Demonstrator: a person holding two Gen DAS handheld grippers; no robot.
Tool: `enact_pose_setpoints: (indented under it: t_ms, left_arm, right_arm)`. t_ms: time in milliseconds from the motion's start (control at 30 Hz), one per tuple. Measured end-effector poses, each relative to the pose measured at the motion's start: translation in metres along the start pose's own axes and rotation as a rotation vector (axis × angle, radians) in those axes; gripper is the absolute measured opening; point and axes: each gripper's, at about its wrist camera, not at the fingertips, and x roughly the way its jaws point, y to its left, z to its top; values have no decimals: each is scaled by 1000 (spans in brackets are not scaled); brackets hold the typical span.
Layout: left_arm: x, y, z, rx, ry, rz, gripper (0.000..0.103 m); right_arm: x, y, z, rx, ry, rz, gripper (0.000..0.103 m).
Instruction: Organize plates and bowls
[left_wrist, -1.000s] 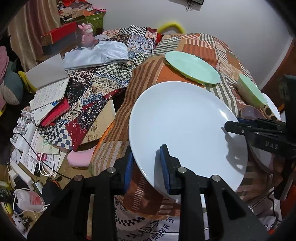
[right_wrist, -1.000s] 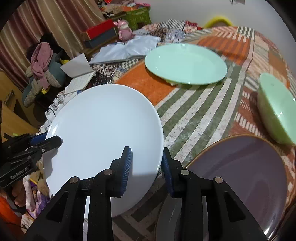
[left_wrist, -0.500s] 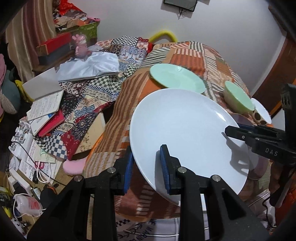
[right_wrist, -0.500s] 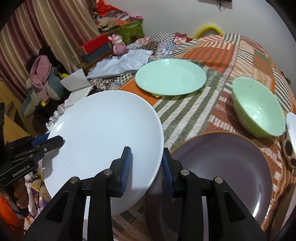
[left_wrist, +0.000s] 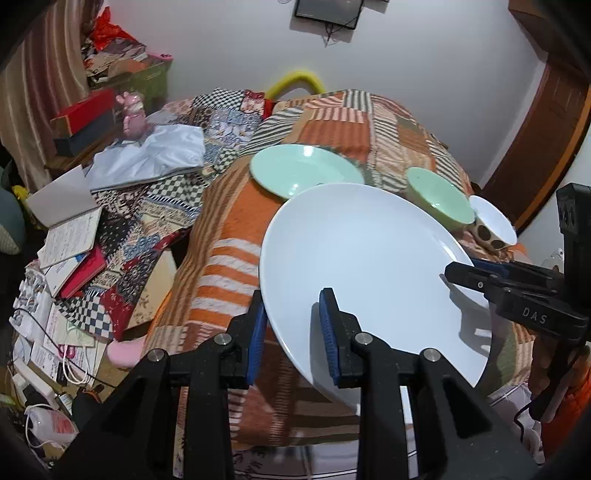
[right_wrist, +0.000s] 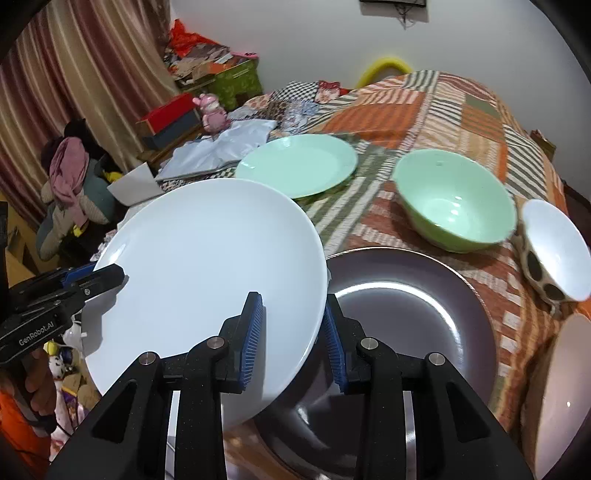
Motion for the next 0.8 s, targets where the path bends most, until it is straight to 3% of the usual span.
enact_pose_setpoints:
  t_ms: [800]
  left_arm:
    - [23, -76, 10, 111, 38, -139, 27]
  right_arm:
    - [-44, -57, -43, 160, -40, -97, 30]
